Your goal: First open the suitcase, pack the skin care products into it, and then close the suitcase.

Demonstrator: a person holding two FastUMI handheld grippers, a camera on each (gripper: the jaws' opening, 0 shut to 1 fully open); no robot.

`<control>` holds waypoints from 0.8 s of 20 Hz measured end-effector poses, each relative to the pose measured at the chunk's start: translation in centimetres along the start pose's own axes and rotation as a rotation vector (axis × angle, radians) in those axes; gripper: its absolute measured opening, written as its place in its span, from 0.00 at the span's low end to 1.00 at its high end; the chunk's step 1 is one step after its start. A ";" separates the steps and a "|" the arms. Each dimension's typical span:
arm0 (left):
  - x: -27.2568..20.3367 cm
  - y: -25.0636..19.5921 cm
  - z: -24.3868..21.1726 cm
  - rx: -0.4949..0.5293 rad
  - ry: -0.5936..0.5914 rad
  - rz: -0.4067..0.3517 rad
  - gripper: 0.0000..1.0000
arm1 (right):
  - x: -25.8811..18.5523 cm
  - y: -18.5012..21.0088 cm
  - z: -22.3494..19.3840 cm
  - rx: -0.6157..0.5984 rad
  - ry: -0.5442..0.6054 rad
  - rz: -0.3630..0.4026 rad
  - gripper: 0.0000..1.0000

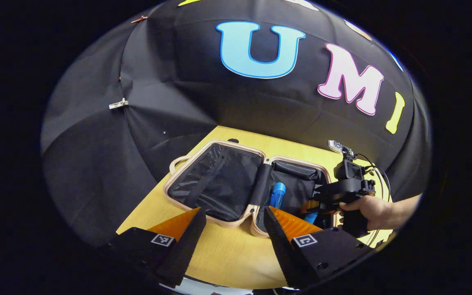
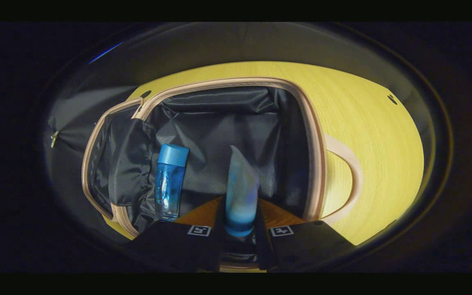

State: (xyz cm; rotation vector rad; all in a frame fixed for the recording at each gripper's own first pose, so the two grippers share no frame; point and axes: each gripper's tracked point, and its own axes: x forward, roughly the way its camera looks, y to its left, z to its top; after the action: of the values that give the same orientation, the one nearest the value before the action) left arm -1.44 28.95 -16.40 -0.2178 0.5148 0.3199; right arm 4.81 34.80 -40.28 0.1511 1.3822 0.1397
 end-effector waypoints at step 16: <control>16.6 21.5 5.8 -0.412 0.092 0.123 0.84 | -18.0 -3.8 -1.8 -0.098 -0.389 0.188 0.98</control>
State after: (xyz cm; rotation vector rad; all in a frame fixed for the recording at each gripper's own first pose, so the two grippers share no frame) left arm 7.20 54.54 -22.65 -0.6041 0.5508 0.5371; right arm -0.26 27.74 -23.92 0.2142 0.9702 0.3179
